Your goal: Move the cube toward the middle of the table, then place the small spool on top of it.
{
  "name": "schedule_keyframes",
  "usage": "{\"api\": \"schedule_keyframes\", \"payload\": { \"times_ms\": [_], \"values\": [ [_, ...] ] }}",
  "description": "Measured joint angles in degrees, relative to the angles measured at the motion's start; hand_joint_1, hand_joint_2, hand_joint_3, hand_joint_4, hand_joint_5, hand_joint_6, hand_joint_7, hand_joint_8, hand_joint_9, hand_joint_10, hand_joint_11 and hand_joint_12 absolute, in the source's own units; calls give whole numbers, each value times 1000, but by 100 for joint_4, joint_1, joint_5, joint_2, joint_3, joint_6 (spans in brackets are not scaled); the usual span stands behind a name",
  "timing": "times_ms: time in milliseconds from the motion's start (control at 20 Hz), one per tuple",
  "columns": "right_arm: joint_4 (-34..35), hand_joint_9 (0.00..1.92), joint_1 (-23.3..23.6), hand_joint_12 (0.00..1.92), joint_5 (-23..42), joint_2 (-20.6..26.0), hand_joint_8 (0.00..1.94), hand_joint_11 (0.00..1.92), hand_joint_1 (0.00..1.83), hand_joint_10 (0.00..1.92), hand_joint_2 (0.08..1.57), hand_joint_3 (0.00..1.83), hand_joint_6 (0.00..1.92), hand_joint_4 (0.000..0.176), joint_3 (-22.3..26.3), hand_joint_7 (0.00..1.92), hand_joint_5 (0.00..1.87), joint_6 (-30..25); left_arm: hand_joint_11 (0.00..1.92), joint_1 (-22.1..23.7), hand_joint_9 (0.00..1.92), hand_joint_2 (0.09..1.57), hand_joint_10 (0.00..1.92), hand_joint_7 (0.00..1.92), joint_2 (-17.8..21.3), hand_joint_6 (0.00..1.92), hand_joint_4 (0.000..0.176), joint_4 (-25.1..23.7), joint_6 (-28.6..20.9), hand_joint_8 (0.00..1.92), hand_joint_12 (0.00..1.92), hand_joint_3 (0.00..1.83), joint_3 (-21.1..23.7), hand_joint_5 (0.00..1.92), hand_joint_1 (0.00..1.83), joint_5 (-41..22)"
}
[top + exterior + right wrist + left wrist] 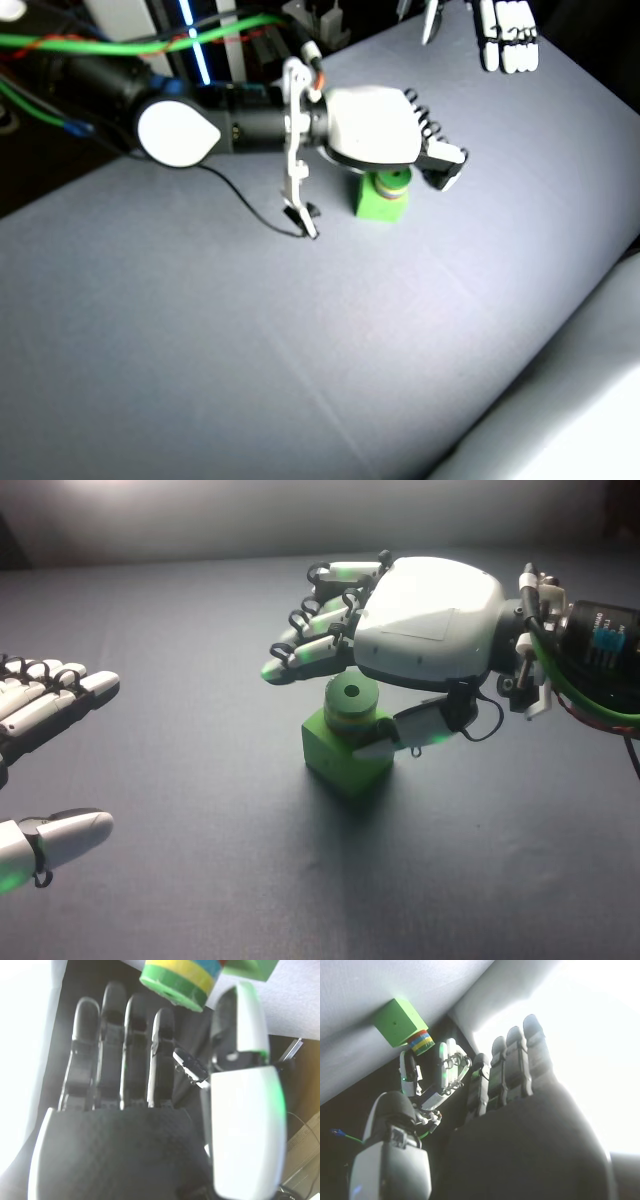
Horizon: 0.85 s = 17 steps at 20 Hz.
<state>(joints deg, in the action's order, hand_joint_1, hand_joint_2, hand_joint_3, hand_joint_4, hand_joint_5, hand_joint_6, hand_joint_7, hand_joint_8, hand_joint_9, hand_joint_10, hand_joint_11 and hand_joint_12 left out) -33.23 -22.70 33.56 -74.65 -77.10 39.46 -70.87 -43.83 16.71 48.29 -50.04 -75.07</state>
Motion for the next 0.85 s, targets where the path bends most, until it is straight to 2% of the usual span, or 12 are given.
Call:
{"api": "schedule_keyframes", "payload": {
  "times_ms": [150, 200, 300, 400, 450, 500, 550, 600, 650, 700, 800, 850],
  "values": [
    [-7, 358, 0, 1000, -11, 68, 0, 2, 795, 2, 919, 0, 0, 154, 179, 296, 245, 17, 0, 0, 71, 1232, 3, 84, 0, 1, 155, -15, -2, 0, 210, 3, 0, 58, 213, -15],
    [-44, 335, 0, 976, 0, 138, 0, 0, 833, 0, 915, 0, 1, 142, 243, 280, 240, 15, 0, 0, 72, 1234, 3, 82, 0, 0, 164, -17, -13, 0, 211, 3, 0, 50, 196, -33],
    [-39, 313, 0, 838, 109, 411, 1, 0, 989, 0, 883, 0, 2, 74, 356, 277, 281, 22, 0, 0, 79, 1229, 3, 87, 0, 1, 164, 28, -13, 1, 215, 0, 0, 53, 200, -63],
    [199, 244, 0, 774, 313, 807, 0, 0, 944, 0, 929, 11, 0, 15, 533, 225, 248, 101, 0, 0, 67, 1220, 0, 77, 0, 0, 176, 96, -13, 0, 246, 0, 2, 31, 191, -208],
    [417, 233, -15, 985, 474, 1099, 1, 0, 925, 1, 946, 1, 3, 26, 688, 196, 216, 181, 0, 0, 62, 1198, 0, 72, 0, 1, 176, 107, -15, 0, 282, 0, 9, 16, 160, -337],
    [590, 233, -85, 985, 719, 1292, 1, 0, 925, 1, 946, 1, 3, 26, 776, 196, 216, 251, 0, 0, 62, 1198, 0, 72, 0, 1, 176, 118, -15, 0, 282, 0, 26, 16, 160, -448],
    [925, 150, -249, 470, 1075, 1541, 3, 0, 766, 0, 953, 4, 3, 77, 887, 208, 222, 306, 0, 0, 65, 1196, 0, 50, 0, 0, 176, 114, -20, 1, 348, 0, 48, 0, 153, -581],
    [1180, 150, -448, 470, 1344, 1703, 3, 0, 766, 0, 953, 4, 3, 77, 986, 208, 222, 341, 0, 0, 65, 1196, 0, 50, 0, 0, 176, 114, -17, 1, 348, 0, 68, 0, 153, -699],
    [1491, 74, -800, 193, 1714, 1888, 1, 0, 799, 1, 1007, 9, 1, 42, 1108, 165, 198, 389, 0, 0, 78, 1188, 2, 75, 0, 0, 176, 87, -17, 3, 354, 0, 72, 0, 181, -839],
    [1711, 74, -1062, 193, 1969, 1980, 1, 0, 799, 1, 1007, 9, 1, 42, 1182, 165, 198, 389, 0, 0, 78, 1188, 2, 75, 0, 0, 176, 96, -20, 3, 354, 0, 90, 0, 181, -960],
    [2444, 112, -1773, 281, 2736, 2109, 1, 0, 788, 4, 1065, 2, 0, 2, 1351, 166, 193, 393, 8, 61, 71, 1164, 0, 48, -39, 0, 176, 127, -15, 0, 393, 0, 90, 0, 173, -1196],
    [2848, 159, -2124, 346, 3204, 2157, 4, 0, 770, 8, 1049, 0, 3, 29, 1425, 215, 229, 413, 1, 109, 32, 1160, 1, 9, -50, 0, 176, 103, -17, 0, 380, 0, 90, 0, 213, -1300]
  ]
}}
